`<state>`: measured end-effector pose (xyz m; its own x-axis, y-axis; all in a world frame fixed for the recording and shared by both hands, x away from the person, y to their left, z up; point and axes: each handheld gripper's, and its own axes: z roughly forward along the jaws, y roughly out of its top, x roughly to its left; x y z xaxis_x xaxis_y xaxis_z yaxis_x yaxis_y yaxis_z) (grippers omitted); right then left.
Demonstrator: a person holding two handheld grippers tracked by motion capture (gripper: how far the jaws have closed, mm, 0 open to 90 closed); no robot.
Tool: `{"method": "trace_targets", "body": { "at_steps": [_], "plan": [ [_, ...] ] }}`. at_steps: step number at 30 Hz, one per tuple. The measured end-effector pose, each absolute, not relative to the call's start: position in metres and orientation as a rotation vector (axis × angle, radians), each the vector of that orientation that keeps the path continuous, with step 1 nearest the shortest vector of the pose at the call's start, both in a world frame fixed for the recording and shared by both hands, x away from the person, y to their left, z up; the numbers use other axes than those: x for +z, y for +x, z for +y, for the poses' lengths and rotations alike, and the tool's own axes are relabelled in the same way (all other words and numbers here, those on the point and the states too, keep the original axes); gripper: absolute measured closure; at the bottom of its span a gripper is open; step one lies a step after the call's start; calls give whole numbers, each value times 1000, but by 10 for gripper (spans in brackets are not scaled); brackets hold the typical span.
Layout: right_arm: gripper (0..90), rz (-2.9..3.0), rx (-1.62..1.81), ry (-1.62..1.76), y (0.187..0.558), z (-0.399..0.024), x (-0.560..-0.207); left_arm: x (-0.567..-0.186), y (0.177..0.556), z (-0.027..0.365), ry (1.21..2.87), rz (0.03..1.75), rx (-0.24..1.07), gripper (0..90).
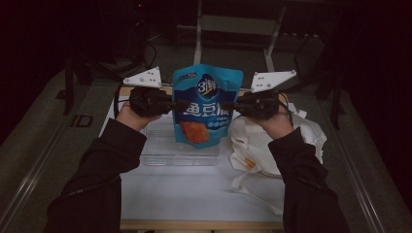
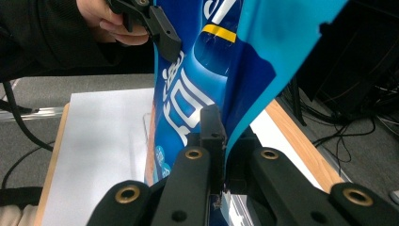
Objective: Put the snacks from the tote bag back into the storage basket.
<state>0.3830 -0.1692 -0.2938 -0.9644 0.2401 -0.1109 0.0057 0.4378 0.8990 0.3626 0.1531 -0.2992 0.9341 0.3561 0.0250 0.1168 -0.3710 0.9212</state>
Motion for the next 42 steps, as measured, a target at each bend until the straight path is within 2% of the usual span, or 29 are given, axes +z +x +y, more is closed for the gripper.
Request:
{"method": "trace_targets", "body": {
  "at_steps": [15, 18, 32, 42],
  "plan": [
    [889, 2509, 1544, 166, 391, -129, -304, -312, 362, 189, 1943, 388, 264, 900],
    [888, 2517, 1538, 180, 396, -122, -313, -324, 368, 196, 1933, 415, 262, 900],
    [888, 2548, 1519, 229, 410, -114, -350, -361, 380, 200, 1936, 476, 243, 900],
    [889, 2539, 1539, 250, 413, -114, -353, -360, 384, 199, 1932, 482, 251, 900]
  ]
}}
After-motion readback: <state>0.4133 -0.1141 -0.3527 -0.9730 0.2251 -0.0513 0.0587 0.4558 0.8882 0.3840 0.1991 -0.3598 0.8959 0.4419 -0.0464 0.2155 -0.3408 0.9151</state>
